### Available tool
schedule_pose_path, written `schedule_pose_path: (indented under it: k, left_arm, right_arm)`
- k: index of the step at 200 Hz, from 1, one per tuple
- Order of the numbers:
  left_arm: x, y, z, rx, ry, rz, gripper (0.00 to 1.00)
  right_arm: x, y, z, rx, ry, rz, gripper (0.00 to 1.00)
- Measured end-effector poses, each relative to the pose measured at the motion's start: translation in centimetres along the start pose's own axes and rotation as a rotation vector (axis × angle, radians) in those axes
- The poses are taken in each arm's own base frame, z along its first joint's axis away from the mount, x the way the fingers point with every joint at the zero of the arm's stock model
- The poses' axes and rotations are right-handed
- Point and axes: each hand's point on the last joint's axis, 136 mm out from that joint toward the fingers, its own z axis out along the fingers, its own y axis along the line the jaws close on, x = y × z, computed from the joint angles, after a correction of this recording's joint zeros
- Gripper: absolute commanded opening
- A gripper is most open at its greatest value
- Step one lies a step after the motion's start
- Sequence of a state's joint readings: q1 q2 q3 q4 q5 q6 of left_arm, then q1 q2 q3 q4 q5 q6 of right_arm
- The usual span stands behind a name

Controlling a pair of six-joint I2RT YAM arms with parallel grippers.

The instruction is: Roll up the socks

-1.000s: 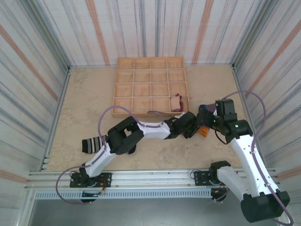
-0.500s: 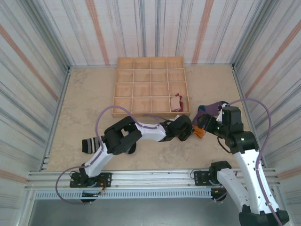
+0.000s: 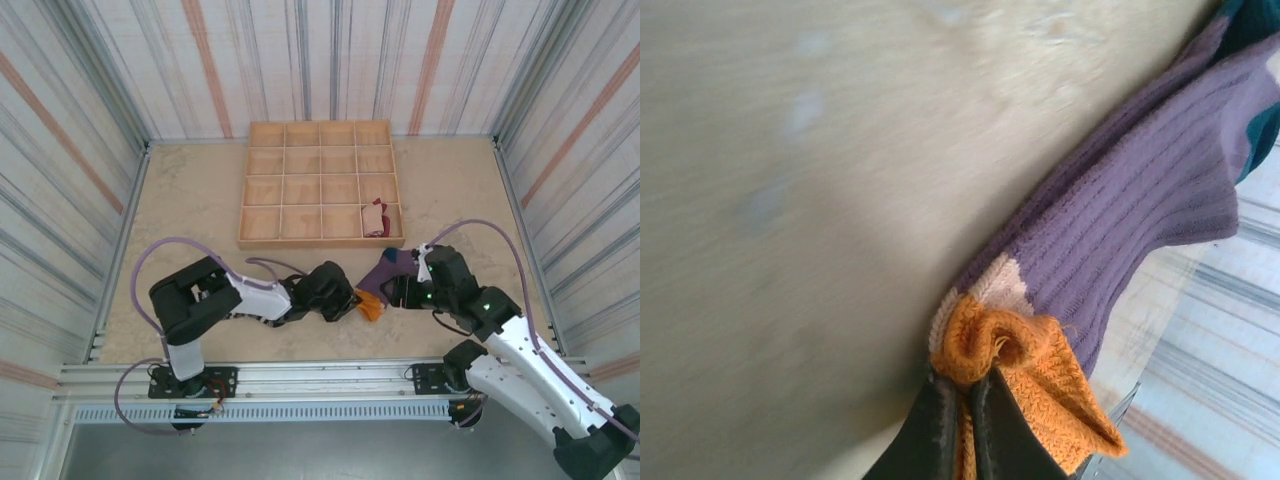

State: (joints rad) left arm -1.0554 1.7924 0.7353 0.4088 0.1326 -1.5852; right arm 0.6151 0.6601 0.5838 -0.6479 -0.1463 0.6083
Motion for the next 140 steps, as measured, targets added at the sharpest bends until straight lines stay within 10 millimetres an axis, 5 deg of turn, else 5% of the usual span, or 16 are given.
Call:
schedule_pose_path:
  k: [36, 76, 98, 140]
  left_arm:
    - [0.4, 1.9, -2.0, -0.029, 0.018, 0.028, 0.07]
    - [0.3, 2.3, -3.0, -0.032, 0.065, 0.053, 0.25]
    - [0.4, 2.5, -3.8, -0.036, 0.088, 0.069, 0.46]
    - [0.5, 2.9, -5.0, -0.044, 0.125, 0.071, 0.49]
  right_arm:
    - [1.9, 1.6, 2.0, -0.052, 0.026, -0.084, 0.58]
    - [3.3, 2.3, 4.2, -0.065, 0.039, -0.135, 0.47]
    - [4.3, 2.0, 5.7, -0.042, 0.064, -0.156, 0.47]
    - [4.6, 2.2, 7.7, -0.024, 0.076, -0.171, 0.44]
